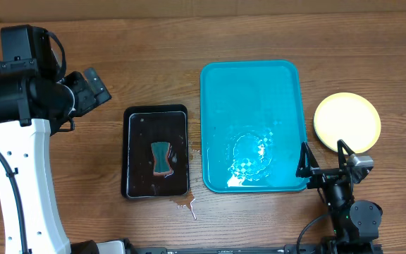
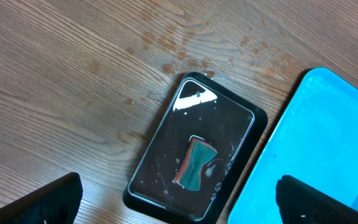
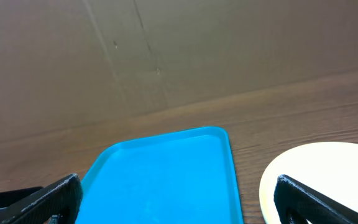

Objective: Clean dirty plates on tray and stack at the side

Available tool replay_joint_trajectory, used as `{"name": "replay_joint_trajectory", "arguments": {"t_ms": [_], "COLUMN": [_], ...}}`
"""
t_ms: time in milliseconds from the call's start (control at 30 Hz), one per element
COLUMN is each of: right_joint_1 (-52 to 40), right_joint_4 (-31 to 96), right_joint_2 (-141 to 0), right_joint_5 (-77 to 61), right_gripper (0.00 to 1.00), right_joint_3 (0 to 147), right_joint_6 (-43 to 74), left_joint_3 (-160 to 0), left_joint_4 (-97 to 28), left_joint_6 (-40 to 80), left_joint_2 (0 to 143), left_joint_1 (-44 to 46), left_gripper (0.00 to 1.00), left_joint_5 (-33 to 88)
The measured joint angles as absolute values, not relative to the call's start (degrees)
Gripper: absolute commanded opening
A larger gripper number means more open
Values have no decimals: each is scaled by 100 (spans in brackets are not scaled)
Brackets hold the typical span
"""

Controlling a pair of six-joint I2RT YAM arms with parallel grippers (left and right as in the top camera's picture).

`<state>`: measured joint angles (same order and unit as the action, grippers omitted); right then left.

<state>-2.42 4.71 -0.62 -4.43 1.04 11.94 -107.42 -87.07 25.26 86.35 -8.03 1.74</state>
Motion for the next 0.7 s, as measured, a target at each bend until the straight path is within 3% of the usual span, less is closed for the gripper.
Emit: {"name": "replay_joint_trajectory", "arguments": {"t_ms": [333,700], "right_joint_1": [-239,-242], "right_joint_4": [473,473], "right_joint_2": [-62,-62], "right_joint_5": [-445,-445], "right_gripper": [100,100], "right_joint_3": [104,104], "right_joint_6": [1197,1199], "left_joint_3": [-10735,-9050], "left_joint_4": [-8591,-4766], "left_joint_6": [2421,1369], "left_joint_2": [8567,6453], "left_joint_1": [-596,1170], "left_gripper": [100,100], "left_joint_5": [-75,-478]}}
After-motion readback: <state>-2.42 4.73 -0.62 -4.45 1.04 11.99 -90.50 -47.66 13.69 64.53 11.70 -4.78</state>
